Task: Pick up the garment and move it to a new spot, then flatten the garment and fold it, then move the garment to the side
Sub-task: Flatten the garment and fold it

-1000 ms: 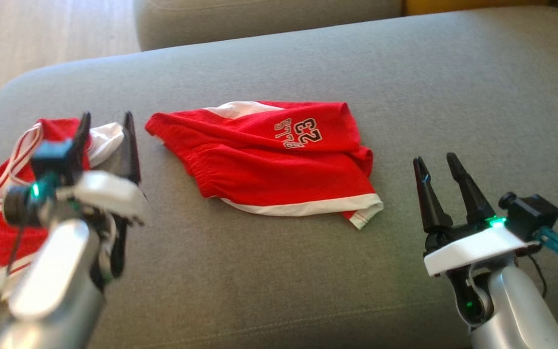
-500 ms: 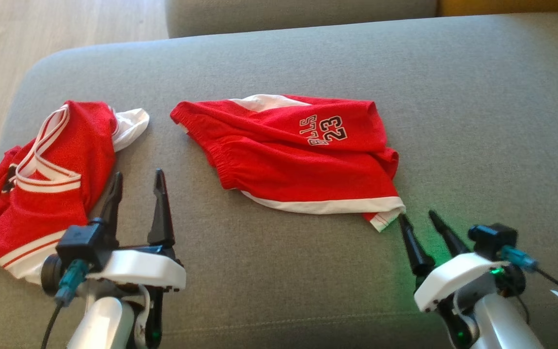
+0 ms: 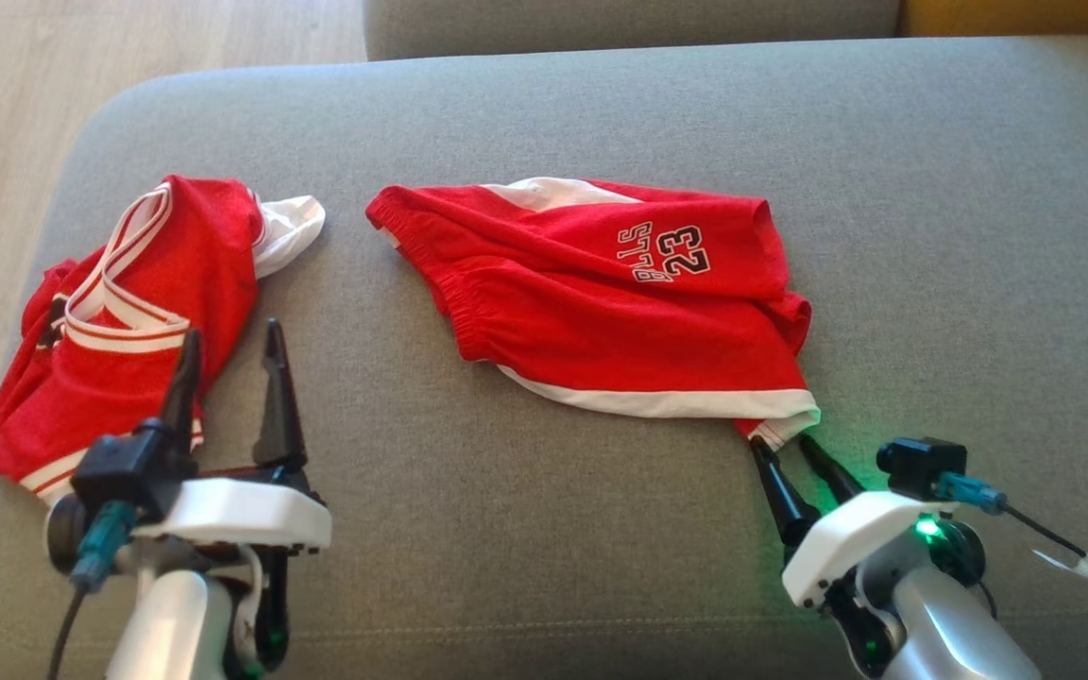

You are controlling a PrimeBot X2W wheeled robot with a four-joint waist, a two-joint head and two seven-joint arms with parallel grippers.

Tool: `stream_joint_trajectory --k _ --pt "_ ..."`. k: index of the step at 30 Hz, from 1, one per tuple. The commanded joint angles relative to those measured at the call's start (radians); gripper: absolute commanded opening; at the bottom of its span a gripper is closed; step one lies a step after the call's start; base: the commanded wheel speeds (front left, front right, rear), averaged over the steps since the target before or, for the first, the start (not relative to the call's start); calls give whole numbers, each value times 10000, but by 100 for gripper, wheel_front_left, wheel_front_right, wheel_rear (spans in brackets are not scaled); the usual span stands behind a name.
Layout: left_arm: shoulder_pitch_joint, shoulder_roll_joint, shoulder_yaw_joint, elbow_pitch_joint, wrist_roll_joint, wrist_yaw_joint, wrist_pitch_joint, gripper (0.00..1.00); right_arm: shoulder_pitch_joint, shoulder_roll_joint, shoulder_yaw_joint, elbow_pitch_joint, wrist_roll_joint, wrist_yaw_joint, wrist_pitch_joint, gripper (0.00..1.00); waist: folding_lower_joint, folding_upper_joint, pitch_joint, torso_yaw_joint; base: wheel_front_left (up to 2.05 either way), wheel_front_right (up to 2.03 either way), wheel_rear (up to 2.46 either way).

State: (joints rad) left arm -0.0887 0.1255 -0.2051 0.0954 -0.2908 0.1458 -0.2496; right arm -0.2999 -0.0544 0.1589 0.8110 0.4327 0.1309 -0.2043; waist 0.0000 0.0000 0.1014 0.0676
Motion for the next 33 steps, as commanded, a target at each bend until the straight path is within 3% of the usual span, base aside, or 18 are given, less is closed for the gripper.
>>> stream_joint_trajectory --k 1,5,9,14,20,25,29,30,31,32,33 --pt "-450 36 561 -252 98 -56 -121 100 -437 41 418 -9 80 -2 -186 0 0 0 -7 22 0 0 0" --pt "-415 -69 841 -198 233 -252 -122 100 -687 41 588 331 401 -2 -388 0 0 0 -55 20 0 0 0" --pt "-353 -142 1031 -172 344 -345 -122 100 -916 41 434 535 -203 -2 -506 0 0 0 -115 -49 0 0 0" --pt "-223 -337 1084 -63 470 -551 -122 100 -1306 -11 -608 116 -2650 -2 -566 0 0 0 -283 -225 0 0 0" --pt "-172 -568 644 416 349 -969 -122 100 -1204 -430 -2001 -2190 -6008 -2 -572 0 0 0 -454 -353 0 0 0" --pt "-202 -672 464 604 352 -1057 -122 100 -698 -741 -1976 -3565 -8225 -2 -261 0 0 0 -442 -481 0 0 0" --pt "-242 -697 414 687 409 -1081 -122 100 -445 -901 -1551 -3562 -8651 -2 171 0 0 0 -341 -586 0 0 0" --pt "-262 -701 409 711 431 -1085 -122 100 -394 -933 -1455 -3529 -8705 -2 241 13 0 0 -310 -610 0 0 0" --pt "-288 -704 398 738 451 -1089 -122 100 -347 -967 -1393 -3490 -8764 -2 287 76 0 0 -280 -629 0 0 0" --pt "-317 -709 380 766 464 -1097 -122 100 -290 -973 -1334 -3384 -8773 -2 378 100 0 0 -255 -645 0 0 0" --pt "-347 -713 361 792 467 -1106 -122 100 -247 -951 -1280 -3274 -8718 -2 427 100 0 0 -233 -661 0 0 0"
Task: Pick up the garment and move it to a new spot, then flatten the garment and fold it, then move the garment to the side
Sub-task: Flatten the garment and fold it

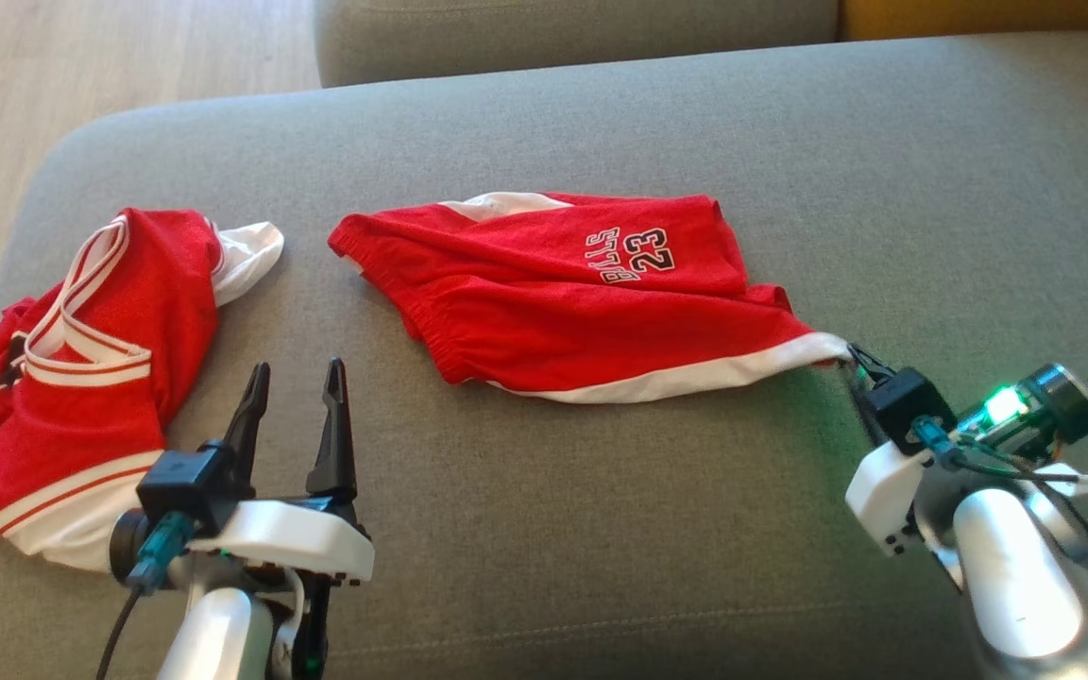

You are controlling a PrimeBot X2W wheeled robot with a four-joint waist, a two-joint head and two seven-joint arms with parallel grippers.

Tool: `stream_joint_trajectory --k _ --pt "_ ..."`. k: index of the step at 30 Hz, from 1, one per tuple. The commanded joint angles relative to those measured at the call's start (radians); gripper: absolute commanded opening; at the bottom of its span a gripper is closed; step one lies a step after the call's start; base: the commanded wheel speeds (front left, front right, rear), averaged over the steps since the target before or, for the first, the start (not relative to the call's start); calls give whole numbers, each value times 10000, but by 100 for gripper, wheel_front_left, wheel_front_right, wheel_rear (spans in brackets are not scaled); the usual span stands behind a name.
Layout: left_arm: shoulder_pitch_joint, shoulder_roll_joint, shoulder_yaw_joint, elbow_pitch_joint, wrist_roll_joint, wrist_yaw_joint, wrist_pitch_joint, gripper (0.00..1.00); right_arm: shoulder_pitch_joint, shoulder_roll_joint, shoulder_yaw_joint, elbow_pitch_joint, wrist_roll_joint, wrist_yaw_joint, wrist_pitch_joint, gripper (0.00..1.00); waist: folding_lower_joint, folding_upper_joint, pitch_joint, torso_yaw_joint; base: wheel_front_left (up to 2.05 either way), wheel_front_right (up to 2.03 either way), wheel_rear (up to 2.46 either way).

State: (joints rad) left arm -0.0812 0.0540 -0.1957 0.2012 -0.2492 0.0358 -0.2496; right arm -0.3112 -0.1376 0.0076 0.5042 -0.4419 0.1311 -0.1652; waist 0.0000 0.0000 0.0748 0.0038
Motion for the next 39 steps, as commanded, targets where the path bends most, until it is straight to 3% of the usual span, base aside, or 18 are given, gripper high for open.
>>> stream_joint_trajectory --k 1,9,15,23,32,39 --pt "-449 -2 245 -237 50 -20 -122 100 -104 -83 274 -111 95 -4 77 100 0 0 48 -41 0 0 0" --pt "-529 -20 100 124 70 -82 -122 100 110 342 351 -79 1042 -4 47 100 0 0 21 -268 0 0 0" --pt "-572 -19 -70 665 139 -249 -122 100 406 836 -493 -1267 3175 -4 -435 100 0 0 51 -589 0 0 0" --pt "-1224 97 -612 2222 397 -578 98 100 688 870 -246 -2564 5091 -4 -584 100 0 0 387 -1294 0 0 0" --pt "-2227 304 -694 4117 845 -43 329 100 733 872 -157 -2983 5664 -4 -522 100 0 0 761 -1810 0 0 0" --pt "-2913 286 -809 5042 816 -216 102 100 695 872 -192 -3067 5766 -4 -558 100 0 0 941 -1965 0 0 0"
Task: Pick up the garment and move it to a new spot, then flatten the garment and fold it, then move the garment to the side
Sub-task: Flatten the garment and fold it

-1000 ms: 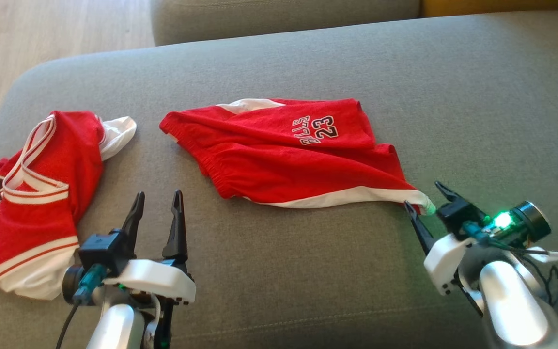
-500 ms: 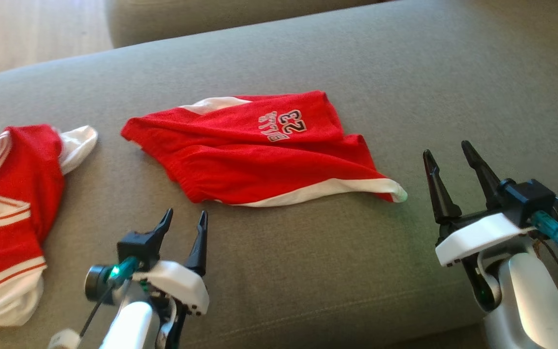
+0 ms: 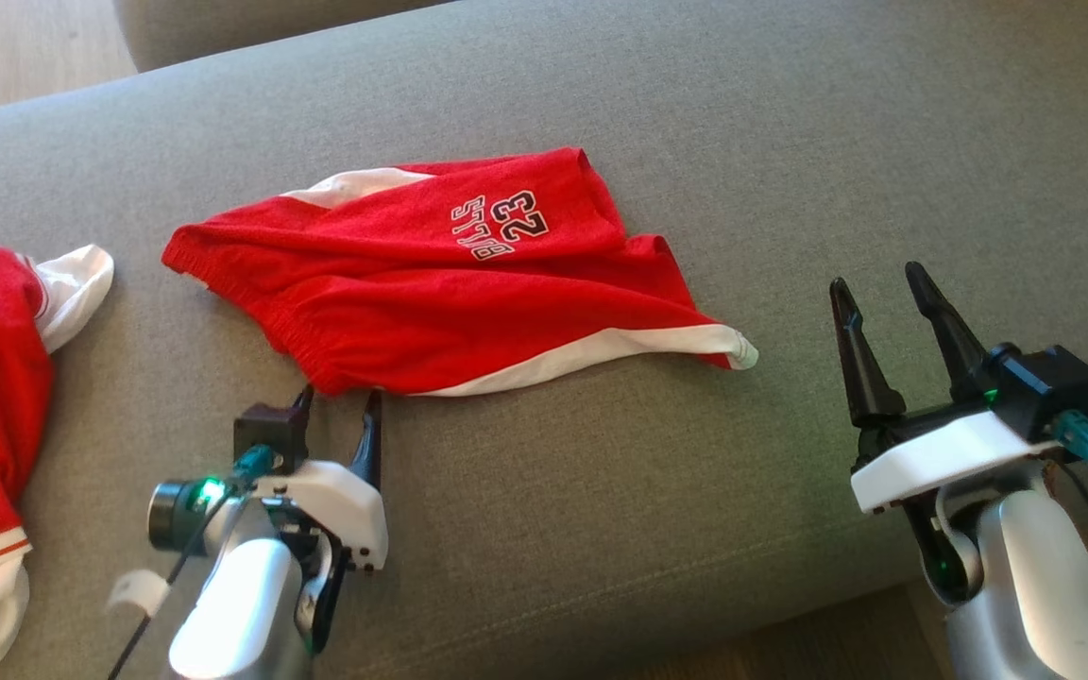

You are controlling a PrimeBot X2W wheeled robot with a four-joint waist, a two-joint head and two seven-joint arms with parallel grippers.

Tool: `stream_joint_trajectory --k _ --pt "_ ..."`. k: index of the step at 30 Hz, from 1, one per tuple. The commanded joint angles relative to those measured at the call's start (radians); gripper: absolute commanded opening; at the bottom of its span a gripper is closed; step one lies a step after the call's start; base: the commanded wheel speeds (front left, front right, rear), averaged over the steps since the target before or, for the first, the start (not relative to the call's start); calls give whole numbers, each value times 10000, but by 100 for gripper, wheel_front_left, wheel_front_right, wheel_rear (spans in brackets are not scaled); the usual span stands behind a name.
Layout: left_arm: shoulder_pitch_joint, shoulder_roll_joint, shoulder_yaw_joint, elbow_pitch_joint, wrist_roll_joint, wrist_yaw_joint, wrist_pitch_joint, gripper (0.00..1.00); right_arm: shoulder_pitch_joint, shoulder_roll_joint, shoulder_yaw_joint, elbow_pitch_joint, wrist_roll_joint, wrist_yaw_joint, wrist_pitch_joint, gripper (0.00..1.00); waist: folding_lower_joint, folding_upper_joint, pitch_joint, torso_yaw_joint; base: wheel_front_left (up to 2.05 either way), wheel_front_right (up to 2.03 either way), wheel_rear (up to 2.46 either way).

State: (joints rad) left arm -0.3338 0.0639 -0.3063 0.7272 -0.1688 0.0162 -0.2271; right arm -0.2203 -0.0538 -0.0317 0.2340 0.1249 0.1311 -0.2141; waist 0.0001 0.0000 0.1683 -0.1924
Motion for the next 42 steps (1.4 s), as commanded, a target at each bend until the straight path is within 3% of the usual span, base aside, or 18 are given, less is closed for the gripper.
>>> stream_joint_trajectory --k 1,17,18,19,21,32,37,42 --pt "-447 177 287 -146 1 -35 -159 100 -215 35 189 -356 98 -4 -74 100 -1 0 12 -5 0 0 0" --pt "-969 132 397 321 -238 -268 -343 100 -229 35 304 -241 148 -4 -135 100 -1 0 165 -74 0 0 0" --pt "-977 139 380 301 -226 -322 -343 87 -227 35 289 -228 145 -4 -144 100 -1 0 178 -75 0 0 0" --pt "-985 148 359 269 -208 -383 -344 49 -226 35 269 -205 135 -4 -152 100 -1 0 187 -72 0 0 0" --pt "-971 154 347 189 -188 -462 -344 0 -234 35 240 -152 117 -4 -167 100 -1 0 186 -59 0 0 0" --pt "-374 362 52 -442 119 -782 -345 0 -130 35 72 314 5 -4 -112 100 -1 0 -257 360 0 0 0" --pt "32 815 -437 -888 261 -1169 -254 0 -7 35 106 784 6 -4 72 100 -1 0 -609 795 0 0 0" --pt "366 1421 -1232 -1703 38 -1427 526 0 132 35 386 1256 228 -4 179 100 -1 0 -898 1151 0 0 0"
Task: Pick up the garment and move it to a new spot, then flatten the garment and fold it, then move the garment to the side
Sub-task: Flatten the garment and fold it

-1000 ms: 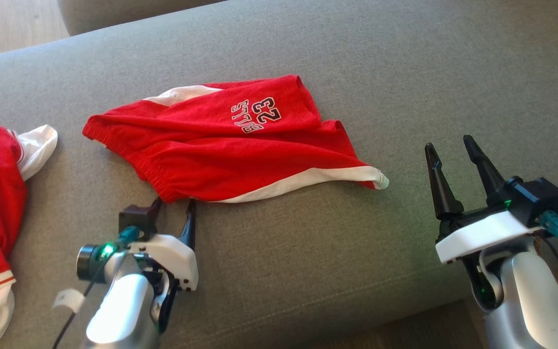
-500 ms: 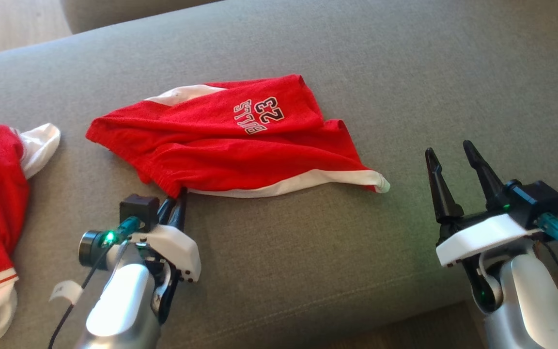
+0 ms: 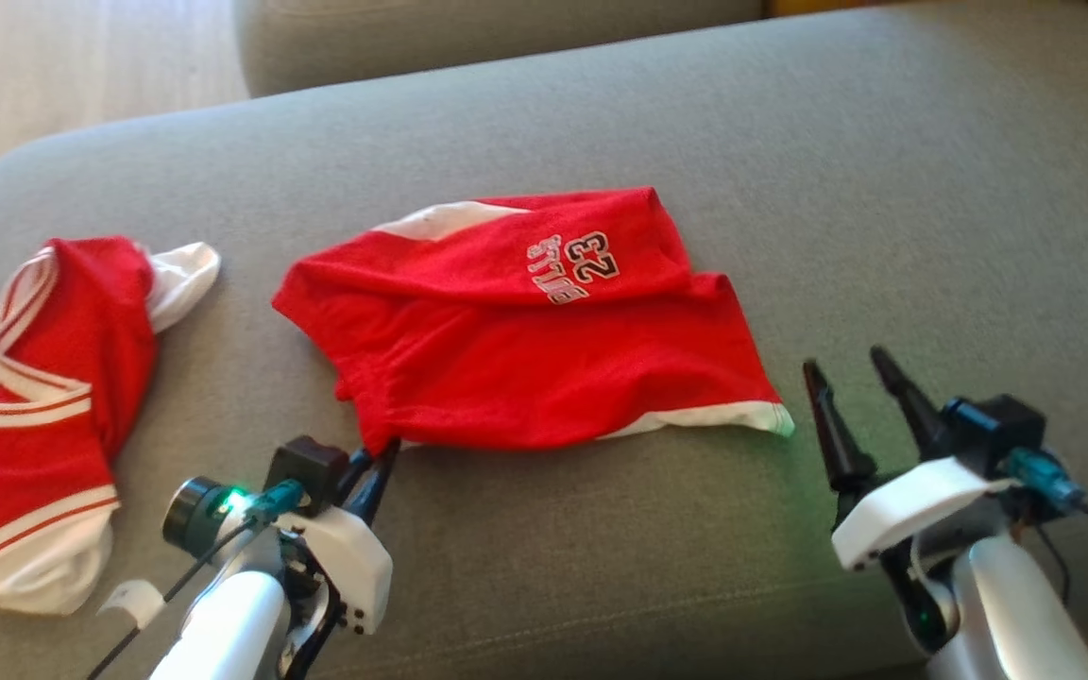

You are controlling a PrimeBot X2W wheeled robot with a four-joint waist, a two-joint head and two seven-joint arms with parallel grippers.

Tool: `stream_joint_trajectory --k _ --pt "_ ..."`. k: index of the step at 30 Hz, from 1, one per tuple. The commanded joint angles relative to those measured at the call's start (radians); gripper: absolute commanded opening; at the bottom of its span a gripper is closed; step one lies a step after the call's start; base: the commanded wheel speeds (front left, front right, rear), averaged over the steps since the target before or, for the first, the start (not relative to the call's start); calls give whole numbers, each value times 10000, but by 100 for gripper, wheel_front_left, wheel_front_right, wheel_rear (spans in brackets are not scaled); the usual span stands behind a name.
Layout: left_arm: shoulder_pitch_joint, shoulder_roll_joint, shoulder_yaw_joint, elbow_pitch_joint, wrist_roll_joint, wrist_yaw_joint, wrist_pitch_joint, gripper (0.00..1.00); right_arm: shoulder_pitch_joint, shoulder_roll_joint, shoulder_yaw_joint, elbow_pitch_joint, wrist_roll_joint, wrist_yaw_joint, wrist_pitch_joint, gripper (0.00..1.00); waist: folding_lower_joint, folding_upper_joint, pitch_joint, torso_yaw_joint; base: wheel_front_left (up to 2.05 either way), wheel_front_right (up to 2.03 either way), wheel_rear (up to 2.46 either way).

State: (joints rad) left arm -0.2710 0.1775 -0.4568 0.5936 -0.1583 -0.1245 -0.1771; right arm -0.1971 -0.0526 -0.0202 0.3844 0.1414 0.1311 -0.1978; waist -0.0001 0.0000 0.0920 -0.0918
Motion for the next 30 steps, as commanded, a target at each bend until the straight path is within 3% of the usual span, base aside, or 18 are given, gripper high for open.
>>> stream_joint_trajectory --k 1,6,14,30 --pt "-203 423 105 -593 -152 -35 233 0 -70 24 331 -153 114 -4 29 100 1 0 -173 197 0 0 0" --pt "116 1283 -961 -2183 -1170 -57 1493 0 3 24 491 563 490 -4 11 100 1 0 -244 410 0 0 0" --pt "447 2152 -1582 -3430 -2340 -59 2777 0 -359 24 458 1547 647 -4 -143 100 1 0 -143 553 0 0 0" --pt "287 1781 -1824 -2893 -2462 227 2824 0 -1345 24 487 3304 153 -4 90 100 1 0 248 622 0 0 0"
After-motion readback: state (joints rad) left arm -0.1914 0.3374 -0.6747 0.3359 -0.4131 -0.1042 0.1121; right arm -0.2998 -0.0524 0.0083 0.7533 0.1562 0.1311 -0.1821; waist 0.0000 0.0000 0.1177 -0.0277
